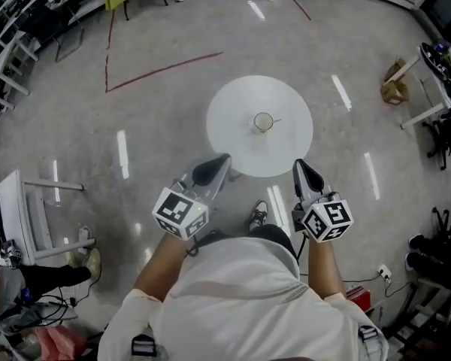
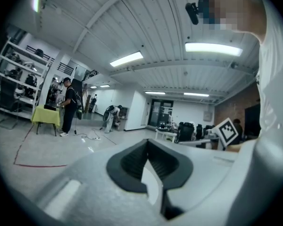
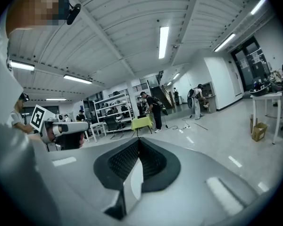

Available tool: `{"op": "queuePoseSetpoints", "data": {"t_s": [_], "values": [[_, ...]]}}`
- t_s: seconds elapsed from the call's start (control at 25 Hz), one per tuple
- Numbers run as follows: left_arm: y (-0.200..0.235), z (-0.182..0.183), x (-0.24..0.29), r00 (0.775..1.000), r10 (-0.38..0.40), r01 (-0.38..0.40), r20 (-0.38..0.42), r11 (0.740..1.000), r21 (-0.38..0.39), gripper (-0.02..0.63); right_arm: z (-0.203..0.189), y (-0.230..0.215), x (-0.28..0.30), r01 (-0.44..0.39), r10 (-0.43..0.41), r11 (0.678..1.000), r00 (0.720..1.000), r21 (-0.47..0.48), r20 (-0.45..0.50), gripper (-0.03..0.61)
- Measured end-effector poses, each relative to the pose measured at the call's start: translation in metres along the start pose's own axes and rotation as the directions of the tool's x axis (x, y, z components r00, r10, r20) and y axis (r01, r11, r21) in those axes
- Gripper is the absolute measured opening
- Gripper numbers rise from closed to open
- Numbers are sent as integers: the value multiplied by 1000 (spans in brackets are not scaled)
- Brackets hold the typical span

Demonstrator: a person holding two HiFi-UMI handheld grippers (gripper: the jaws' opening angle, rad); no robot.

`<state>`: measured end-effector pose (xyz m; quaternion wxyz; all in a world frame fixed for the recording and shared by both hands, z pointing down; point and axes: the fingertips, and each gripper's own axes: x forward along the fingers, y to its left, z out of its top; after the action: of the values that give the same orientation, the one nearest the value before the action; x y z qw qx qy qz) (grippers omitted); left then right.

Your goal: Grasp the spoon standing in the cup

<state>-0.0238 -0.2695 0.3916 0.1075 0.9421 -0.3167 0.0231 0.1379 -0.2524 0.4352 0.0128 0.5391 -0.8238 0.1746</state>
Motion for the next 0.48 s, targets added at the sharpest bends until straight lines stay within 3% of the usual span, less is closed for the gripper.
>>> {"op": "queuePoseSetpoints", "data": {"t_s": [0.24,0.48], "values": [[-2,18,89,998,66,-66,18,998,-5,2,27,-89,29,-73,73,997,997,3,-37,5],[18,12,138,994,109,-109,1,994,-25,2,31,-152,62,-67,70,997,992,32,-103,5]]}}
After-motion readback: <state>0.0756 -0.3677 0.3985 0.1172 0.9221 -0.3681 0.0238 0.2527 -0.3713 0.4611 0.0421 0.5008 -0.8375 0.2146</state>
